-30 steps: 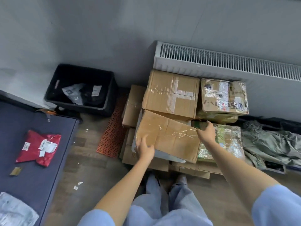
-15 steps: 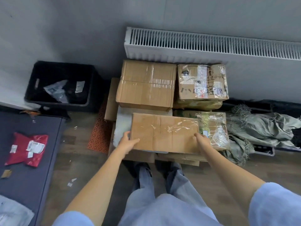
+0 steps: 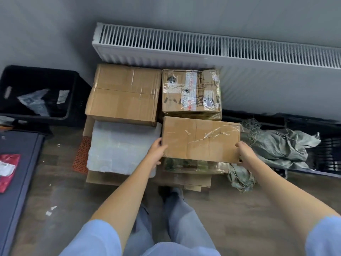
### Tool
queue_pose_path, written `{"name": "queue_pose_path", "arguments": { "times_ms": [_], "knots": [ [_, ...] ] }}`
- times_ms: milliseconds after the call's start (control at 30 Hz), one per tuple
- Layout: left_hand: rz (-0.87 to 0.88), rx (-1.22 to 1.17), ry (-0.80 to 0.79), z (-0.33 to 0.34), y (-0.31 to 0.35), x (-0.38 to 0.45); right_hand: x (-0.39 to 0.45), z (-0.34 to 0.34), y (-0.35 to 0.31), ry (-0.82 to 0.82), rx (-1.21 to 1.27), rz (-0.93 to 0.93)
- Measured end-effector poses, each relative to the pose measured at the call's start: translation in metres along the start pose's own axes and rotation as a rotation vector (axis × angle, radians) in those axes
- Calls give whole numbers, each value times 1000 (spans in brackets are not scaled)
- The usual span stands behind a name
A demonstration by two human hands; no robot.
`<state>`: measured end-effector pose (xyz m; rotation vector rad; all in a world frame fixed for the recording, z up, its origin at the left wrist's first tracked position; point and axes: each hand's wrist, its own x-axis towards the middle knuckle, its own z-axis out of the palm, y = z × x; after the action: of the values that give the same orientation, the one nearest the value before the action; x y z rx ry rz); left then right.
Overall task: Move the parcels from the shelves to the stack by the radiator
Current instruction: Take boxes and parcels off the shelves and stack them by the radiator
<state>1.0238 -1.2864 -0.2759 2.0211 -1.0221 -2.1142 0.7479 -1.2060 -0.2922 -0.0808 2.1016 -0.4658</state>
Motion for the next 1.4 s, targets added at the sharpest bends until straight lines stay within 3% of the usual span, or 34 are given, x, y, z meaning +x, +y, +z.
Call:
{"name": "queue_pose_path", "arguments": {
  "times_ms": [167,333,533,667,800,933,1033,1167,1267,1400],
  "knots": [
    [-33,122,34,-5,-26,-9,-10,27,-8,-41,-142,-113],
    [-79,181,3,-37,-53,-61,-72,55,-21,-86,-489,-307],
    [10,98,245,-148,-98,-172,-221,156,-39,-352,-772,-645],
    [138,34,494,-233,-176,-272,-361,257,-17,-522,-892,-949],
    [96,-138,761,-296,-323,-388,-501,364,64,-788,-934,-1226],
    [-80,-389,1061,-301,-506,-518,-623,444,195,-1141,-1137,-1201],
    [-145,-706,1283,-274,-627,-596,-699,475,303,-1350,-1297,-1223],
    [-53,-1015,1408,-245,-725,-640,-763,488,398,-1538,-1448,-1246],
    [-97,-989,1372,-233,-746,-662,-802,510,449,-1596,-1492,-1254],
    [-88,-978,1448,-263,-779,-680,-849,553,496,-1715,-1368,-1275]
  ]
}}
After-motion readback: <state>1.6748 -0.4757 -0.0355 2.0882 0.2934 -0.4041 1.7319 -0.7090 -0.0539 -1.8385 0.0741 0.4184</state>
